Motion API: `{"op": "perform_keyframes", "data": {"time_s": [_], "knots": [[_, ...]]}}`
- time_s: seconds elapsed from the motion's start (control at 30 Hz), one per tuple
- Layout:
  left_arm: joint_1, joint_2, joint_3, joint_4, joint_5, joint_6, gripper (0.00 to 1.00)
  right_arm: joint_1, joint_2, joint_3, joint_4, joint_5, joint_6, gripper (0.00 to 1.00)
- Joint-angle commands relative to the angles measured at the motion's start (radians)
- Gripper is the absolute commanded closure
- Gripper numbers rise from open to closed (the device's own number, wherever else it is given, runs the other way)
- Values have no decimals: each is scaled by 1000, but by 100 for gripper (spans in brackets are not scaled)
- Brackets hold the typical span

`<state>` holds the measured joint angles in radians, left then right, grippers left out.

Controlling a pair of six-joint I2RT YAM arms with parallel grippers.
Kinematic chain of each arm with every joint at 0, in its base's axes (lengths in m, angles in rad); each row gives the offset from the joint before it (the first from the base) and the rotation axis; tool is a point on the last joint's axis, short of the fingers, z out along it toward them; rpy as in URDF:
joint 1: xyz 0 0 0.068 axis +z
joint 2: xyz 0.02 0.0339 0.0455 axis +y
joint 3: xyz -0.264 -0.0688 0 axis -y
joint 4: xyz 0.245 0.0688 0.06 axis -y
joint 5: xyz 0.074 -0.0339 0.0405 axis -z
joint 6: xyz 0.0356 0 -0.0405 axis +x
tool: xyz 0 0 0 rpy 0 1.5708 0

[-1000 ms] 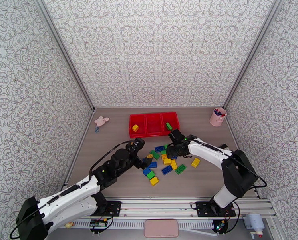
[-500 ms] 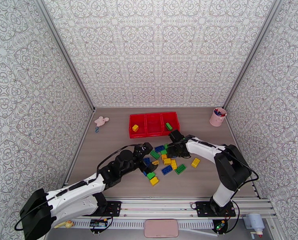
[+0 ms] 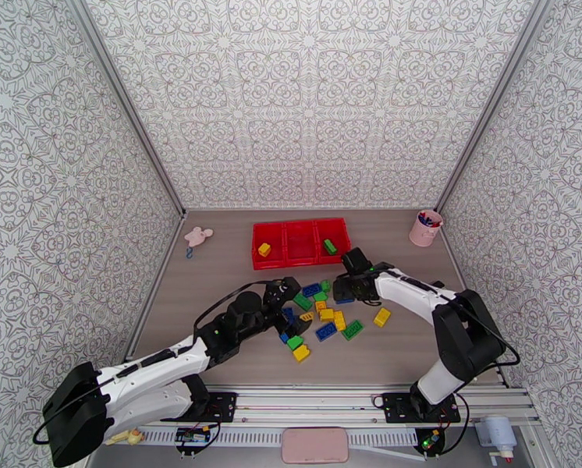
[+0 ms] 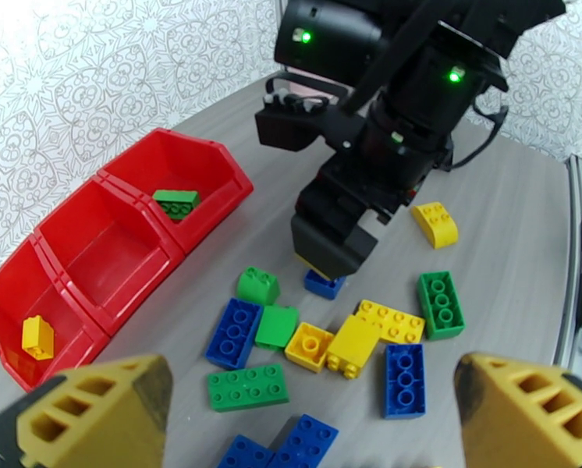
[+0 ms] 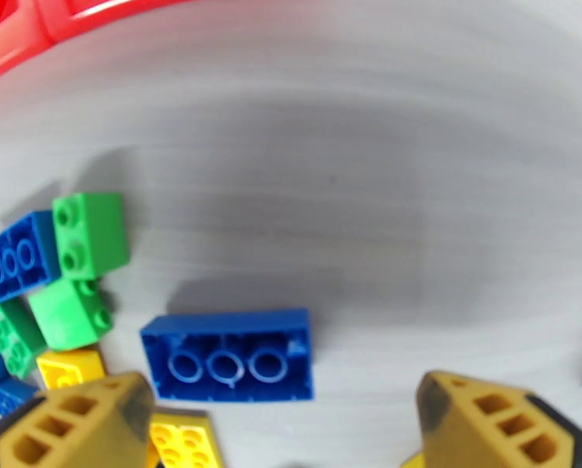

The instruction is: Sort the legos into containers by color

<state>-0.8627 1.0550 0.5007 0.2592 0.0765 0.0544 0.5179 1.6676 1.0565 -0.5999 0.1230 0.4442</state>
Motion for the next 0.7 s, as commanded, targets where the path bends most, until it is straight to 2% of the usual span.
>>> {"op": "perform_keyframes", "data": {"time_s": [0.0, 0.2, 0.43, 0.67], "knots": [[-10, 8, -14, 17, 31, 11, 0, 21, 56, 55, -26, 23, -39, 5], [-16, 13, -14, 20, 13, 7, 0, 26, 115, 79, -58, 4, -19, 8], [-22, 22, -22, 38, -9, -19, 0, 26, 128, 78, -61, -45, -16, 27], [-21, 30, -35, 72, -35, -47, 0, 27, 85, 94, -89, -39, -17, 37]]}}
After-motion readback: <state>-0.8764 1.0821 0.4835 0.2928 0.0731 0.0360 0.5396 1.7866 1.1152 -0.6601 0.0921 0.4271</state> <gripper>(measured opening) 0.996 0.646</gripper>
